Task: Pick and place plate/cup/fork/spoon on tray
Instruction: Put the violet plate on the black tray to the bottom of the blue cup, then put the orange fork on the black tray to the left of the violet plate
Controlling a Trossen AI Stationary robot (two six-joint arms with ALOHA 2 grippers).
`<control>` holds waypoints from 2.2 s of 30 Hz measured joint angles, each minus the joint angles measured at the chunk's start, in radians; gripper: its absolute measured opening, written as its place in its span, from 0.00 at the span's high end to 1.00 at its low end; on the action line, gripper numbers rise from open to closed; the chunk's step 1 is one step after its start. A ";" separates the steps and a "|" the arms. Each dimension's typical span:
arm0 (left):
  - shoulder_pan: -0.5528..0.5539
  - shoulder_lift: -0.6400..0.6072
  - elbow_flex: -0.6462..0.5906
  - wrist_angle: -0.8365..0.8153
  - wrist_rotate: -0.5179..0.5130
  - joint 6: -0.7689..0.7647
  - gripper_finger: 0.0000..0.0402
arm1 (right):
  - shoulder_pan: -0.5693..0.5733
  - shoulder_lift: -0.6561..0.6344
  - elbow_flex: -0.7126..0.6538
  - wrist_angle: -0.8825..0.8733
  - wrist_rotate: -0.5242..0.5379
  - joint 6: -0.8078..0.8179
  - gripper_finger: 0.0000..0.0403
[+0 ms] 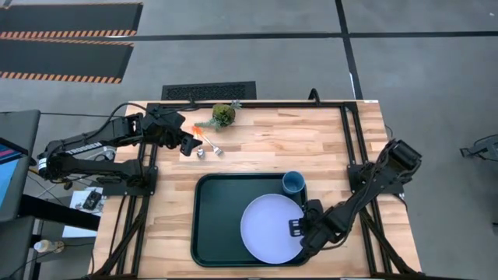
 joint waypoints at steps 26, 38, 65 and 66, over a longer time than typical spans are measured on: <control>0.226 0.561 0.000 -0.083 0.092 0.984 0.36 | -0.040 -0.392 -0.001 -0.219 0.218 -0.278 0.53; 0.185 0.734 0.018 0.155 0.066 1.175 0.36 | -0.040 -0.392 -0.001 -0.234 0.246 -0.282 0.54; 0.271 0.743 0.024 0.178 0.054 1.566 0.36 | -0.036 -0.391 -0.001 -0.230 0.246 -0.279 0.56; 0.269 0.743 0.022 0.181 0.056 1.572 0.36 | -0.036 -0.391 -0.001 -0.230 0.247 -0.279 0.56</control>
